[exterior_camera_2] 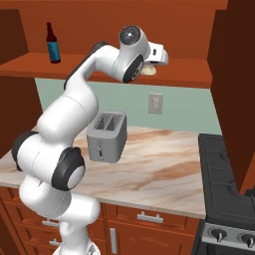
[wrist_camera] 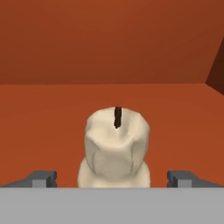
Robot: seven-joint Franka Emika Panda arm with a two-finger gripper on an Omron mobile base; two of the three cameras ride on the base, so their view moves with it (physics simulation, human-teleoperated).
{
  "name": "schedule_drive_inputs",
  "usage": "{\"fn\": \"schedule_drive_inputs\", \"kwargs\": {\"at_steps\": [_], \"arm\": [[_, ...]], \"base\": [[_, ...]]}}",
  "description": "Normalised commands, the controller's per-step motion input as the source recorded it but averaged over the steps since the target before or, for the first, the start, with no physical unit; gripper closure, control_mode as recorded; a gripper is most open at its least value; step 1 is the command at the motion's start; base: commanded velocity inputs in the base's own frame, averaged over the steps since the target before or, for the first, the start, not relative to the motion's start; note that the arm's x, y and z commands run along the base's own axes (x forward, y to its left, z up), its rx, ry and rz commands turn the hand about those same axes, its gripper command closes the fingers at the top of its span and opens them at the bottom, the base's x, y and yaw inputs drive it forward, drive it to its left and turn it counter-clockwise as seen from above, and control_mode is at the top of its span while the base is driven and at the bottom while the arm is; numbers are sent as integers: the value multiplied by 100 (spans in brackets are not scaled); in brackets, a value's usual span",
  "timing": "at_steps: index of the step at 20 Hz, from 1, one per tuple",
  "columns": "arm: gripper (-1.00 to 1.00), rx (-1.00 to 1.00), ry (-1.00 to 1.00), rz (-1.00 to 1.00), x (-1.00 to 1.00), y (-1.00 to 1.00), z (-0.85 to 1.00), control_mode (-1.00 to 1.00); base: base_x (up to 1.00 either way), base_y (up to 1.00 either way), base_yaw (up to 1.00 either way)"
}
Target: Get the candle and the beer from the cabinet and move them to the dining counter.
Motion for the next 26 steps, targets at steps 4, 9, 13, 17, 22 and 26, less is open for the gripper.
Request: {"fn": "schedule_drive_inputs", "kwargs": {"at_steps": [4,9,13,17,22,26], "arm": [[-100,0,0,0,11,0,-2,-100],[-100,0,0,0,12,0,-1,-100],[-100,0,0,0,13,0,-1,-100],[-100,1,0,1,11,0,0,-100],[-100,2,0,1,10,-3,0,-100],[-100,2,0,0,12,-9,0,-100]], "base": [[0,0,0],[0,0,0],[0,0,0],[0,0,0],[0,0,0],[0,0,0]]}}
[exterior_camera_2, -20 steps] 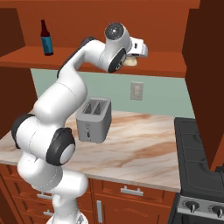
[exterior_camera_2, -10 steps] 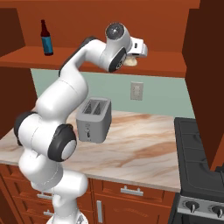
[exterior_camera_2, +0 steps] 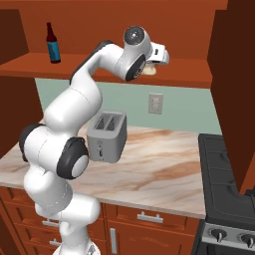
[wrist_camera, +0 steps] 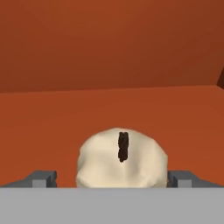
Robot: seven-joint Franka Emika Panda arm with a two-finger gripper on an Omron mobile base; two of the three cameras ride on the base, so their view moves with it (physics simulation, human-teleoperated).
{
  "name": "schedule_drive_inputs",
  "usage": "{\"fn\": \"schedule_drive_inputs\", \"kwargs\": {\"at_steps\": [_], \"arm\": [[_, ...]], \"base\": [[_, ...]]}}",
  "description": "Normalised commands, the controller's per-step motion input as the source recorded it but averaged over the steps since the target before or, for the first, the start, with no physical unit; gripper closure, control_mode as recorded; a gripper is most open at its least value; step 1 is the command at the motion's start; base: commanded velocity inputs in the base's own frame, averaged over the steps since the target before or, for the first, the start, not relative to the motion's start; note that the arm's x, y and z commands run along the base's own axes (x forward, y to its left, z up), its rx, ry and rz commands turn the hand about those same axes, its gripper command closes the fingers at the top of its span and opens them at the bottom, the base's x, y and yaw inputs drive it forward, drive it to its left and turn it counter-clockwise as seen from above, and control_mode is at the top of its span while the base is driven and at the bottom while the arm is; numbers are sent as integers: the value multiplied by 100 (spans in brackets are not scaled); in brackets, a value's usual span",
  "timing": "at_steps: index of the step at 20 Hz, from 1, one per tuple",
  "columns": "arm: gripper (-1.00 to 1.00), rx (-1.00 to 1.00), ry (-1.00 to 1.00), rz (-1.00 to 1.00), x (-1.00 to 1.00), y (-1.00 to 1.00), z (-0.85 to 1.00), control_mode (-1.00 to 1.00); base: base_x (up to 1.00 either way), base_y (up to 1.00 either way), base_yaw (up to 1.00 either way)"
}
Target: Get the candle and the beer from the cabinet and move them to the dining counter.
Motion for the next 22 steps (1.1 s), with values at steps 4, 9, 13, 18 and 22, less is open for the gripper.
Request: {"fn": "schedule_drive_inputs", "kwargs": {"at_steps": [4,9,13,18,22], "arm": [[-100,2,0,0,10,-11,0,-100],[-100,0,0,0,12,-6,0,-100],[100,0,0,0,7,0,-2,-100],[100,0,0,0,0,0,-2,-100],[100,0,0,0,0,0,0,-100]], "base": [[0,0,0],[0,0,0],[0,0,0],[0,0,0],[0,0,0]]}}
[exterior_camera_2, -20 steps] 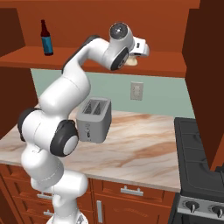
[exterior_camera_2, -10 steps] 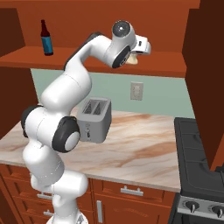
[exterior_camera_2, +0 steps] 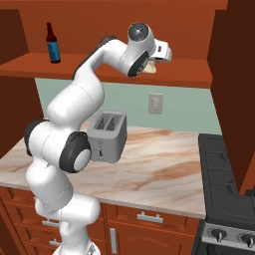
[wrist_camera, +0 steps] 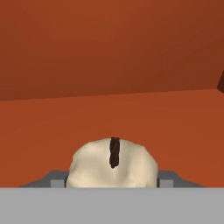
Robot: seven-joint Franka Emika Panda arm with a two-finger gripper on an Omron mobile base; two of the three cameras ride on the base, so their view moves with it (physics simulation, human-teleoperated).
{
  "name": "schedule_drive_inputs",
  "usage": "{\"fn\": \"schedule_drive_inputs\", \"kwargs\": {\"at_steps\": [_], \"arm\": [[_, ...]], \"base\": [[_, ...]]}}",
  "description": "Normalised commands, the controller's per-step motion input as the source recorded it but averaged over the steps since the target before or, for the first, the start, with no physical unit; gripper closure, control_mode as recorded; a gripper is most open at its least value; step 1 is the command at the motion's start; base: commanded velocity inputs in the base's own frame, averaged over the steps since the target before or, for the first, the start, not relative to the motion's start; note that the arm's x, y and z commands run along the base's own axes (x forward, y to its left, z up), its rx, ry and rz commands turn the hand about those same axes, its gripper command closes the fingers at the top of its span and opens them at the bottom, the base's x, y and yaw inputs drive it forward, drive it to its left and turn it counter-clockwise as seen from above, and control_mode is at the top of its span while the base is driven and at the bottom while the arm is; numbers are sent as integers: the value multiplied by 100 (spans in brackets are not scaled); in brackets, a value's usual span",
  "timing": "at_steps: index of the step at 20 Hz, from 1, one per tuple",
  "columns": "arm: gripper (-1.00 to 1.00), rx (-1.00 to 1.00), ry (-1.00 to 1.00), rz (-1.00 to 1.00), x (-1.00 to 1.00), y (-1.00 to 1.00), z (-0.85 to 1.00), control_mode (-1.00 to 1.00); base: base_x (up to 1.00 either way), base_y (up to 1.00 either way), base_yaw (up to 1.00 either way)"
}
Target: Get the candle and the beer from the cabinet and move them to the dining counter.
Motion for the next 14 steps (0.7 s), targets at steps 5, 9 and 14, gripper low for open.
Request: {"fn": "schedule_drive_inputs", "kwargs": {"at_steps": [5,9,14], "arm": [[100,0,0,0,-12,0,-2,-100],[100,0,-3,0,-39,0,-4,-100],[100,0,-9,0,-72,-1,-4,-100]], "base": [[0,0,0],[0,0,0],[0,0,0]]}}
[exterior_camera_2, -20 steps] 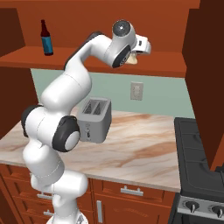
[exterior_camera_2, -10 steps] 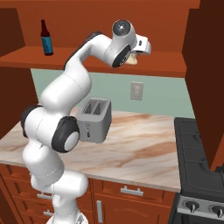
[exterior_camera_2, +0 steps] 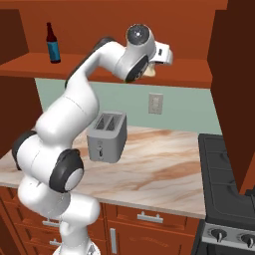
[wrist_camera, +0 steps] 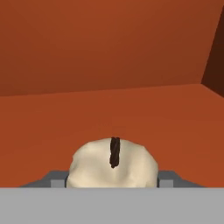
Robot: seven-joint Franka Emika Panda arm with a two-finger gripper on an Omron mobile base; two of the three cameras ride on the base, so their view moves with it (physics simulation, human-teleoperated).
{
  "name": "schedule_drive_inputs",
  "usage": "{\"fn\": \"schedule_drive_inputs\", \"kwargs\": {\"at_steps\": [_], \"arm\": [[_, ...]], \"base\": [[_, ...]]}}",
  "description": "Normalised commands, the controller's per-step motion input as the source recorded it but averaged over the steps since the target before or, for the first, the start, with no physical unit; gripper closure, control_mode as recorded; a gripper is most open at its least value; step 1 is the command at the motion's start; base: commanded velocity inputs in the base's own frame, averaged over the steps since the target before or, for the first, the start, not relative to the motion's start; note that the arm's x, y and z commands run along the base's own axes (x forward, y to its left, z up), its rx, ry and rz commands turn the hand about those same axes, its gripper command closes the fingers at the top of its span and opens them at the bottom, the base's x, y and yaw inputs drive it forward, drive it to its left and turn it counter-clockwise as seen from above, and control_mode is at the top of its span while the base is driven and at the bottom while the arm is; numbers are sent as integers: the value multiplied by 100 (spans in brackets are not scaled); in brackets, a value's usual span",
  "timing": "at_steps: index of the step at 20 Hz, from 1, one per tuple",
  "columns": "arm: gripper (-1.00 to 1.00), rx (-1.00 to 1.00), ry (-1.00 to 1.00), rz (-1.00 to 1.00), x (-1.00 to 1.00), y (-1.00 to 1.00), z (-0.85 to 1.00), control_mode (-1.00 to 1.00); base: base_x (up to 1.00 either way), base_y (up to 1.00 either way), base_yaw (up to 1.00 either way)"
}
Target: Get the candle and the beer from the cabinet and move them to the dining counter.
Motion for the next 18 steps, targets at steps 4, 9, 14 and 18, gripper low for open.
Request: {"fn": "schedule_drive_inputs", "kwargs": {"at_steps": [4,9,14,18], "arm": [[100,0,-14,-1,-97,0,-3,-100],[100,0,-9,-10,-72,23,12,-100],[100,0,-2,-4,-78,26,4,-100],[100,0,0,0,-70,50,2,-100]], "base": [[0,0,0],[0,0,0],[0,0,0],[0,0,0]]}}
